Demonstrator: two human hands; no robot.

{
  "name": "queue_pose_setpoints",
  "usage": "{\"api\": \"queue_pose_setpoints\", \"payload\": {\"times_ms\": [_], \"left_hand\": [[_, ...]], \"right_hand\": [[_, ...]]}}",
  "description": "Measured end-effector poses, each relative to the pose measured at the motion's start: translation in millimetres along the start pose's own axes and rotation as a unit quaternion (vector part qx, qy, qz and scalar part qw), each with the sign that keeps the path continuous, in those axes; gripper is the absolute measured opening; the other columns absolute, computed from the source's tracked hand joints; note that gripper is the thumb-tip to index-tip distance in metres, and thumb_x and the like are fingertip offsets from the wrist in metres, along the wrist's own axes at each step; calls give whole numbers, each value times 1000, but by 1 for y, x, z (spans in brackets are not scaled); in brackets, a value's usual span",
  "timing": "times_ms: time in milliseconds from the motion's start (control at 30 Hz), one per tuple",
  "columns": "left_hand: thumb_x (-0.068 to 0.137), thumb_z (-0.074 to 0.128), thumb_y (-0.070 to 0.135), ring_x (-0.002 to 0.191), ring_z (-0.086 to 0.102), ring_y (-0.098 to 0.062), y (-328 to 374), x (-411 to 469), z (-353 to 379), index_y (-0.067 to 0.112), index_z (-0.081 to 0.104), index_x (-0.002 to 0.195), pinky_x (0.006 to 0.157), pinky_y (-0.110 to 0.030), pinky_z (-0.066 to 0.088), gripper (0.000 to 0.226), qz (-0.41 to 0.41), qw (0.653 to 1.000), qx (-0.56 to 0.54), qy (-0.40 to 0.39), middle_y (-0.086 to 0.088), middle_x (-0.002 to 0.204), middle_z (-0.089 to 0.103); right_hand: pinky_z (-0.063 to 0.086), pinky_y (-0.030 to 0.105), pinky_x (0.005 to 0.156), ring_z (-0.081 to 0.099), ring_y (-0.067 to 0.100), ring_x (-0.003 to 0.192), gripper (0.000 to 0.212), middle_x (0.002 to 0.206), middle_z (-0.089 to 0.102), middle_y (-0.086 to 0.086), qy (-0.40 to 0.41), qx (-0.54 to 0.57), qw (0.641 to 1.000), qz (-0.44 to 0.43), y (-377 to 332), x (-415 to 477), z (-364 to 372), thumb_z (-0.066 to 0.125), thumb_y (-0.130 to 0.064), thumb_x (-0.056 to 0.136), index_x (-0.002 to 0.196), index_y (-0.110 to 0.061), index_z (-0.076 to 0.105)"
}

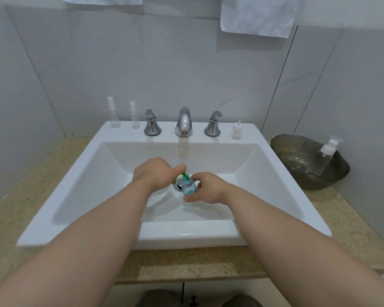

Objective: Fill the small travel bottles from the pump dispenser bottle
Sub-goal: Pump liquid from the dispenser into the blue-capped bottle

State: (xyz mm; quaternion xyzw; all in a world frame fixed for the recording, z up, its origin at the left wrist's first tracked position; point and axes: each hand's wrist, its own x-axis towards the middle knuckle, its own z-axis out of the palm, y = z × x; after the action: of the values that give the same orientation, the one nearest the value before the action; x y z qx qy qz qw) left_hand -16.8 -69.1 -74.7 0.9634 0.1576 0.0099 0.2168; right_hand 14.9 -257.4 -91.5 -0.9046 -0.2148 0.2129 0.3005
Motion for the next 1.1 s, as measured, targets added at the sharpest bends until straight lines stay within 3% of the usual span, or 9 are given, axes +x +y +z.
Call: {"api": "queue_pose_setpoints", "payload": {"times_ms": [233,467,1100], "left_hand": [[81,27,96,79,64,-17,-3,-1,1,19,77,74,74,-34,46,92,16,1000,-4,1,3,77,70],[86,42,82,77,64,-18,-1,1,1,17,77,76,70,-33,44,75,6,1000,-1,1,2,76,69],[89,45,62,69,60,-21,1,4,3,13,72,72,61,-32,39,59,17,999,27,0,0,68,62]], "right_hand": [[42,27,80,55,15,88,55,89,52,-14,9,11,1000,4,1,0,-2,85,-37,82,129,-21,62],[42,26,75,53,4,77,52,88,53,-13,5,18,1000,4,2,1,-2,85,-37,82,127,-22,63],[42,28,79,55,13,83,56,86,54,-12,-4,-3,1000,5,3,3,1,86,-40,80,127,-22,63]]}}
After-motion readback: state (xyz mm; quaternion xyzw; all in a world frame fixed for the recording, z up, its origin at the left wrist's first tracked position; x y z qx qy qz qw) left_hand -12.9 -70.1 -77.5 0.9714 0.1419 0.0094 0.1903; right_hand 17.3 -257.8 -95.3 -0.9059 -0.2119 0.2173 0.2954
